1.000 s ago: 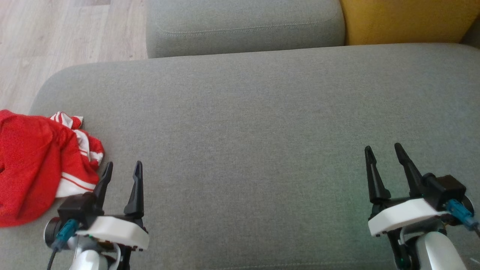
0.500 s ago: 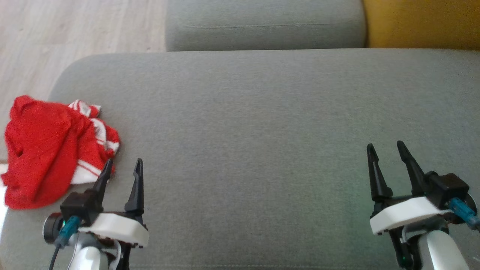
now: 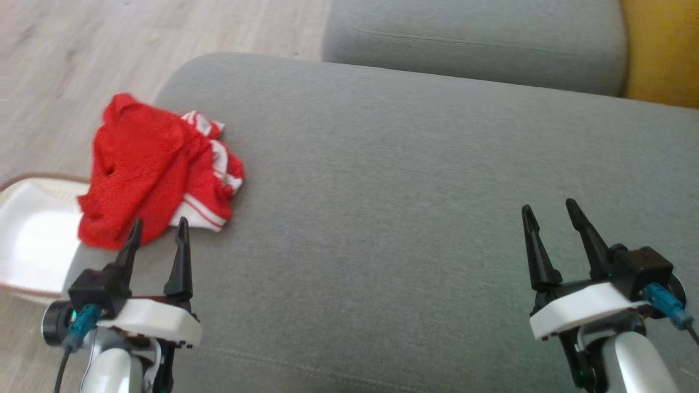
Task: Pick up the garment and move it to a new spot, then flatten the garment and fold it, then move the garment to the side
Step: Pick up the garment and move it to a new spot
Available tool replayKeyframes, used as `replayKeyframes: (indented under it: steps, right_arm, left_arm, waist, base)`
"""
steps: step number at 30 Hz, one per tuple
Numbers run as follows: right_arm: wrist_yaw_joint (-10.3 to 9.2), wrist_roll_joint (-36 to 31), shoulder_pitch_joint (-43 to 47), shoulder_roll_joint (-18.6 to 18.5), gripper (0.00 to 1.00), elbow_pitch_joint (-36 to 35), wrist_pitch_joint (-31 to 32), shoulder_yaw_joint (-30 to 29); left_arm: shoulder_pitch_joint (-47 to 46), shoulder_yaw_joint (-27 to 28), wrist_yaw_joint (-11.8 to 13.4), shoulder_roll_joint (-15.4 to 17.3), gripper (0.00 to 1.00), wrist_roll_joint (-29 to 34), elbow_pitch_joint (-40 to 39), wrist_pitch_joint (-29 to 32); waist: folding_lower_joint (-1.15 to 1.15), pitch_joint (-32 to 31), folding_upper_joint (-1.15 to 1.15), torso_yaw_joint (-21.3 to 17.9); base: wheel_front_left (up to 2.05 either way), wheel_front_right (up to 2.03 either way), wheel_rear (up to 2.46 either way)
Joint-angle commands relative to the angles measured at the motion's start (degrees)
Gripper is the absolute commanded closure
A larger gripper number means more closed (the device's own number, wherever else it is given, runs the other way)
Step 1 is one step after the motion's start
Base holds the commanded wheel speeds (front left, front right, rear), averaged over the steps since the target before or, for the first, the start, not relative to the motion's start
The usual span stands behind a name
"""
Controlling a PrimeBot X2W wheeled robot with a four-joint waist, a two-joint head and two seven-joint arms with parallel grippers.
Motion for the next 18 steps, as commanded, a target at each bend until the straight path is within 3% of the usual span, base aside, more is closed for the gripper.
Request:
replayKeyframes:
  steps: [1, 9, 18]
  right_arm:
    - [-0.05, -0.5, -1.8, 0.0, 0.00, -2.3, 0.2, 1.4]
    - [-0.05, -0.3, -2.0, 0.2, 0.00, -2.9, 0.7, 1.9]
    - [-0.05, -0.1, -2.1, 0.3, 0.00, -3.0, 0.8, 2.0]
  left_arm:
    - [-3.2, 2.2, 0.2, 1.4, 0.00, 0.5, -1.8, -0.7]
    - [-3.1, 3.1, 0.3, 1.6, 0.00, 0.2, -1.9, -0.7]
    - [-3.3, 3.6, 0.2, 1.3, 0.00, -0.1, -1.9, -0.7]
  waist:
    - [0.00, 0.2, 0.00, 2.3]
    - [0.00, 0.4, 0.00, 6.0]
    - [0.00, 0.8, 0.00, 7.2]
  base:
    - [0.00, 0.00, 0.00]
    - [0.00, 0.00, 0.00]
    - [0.00, 0.00, 0.00]
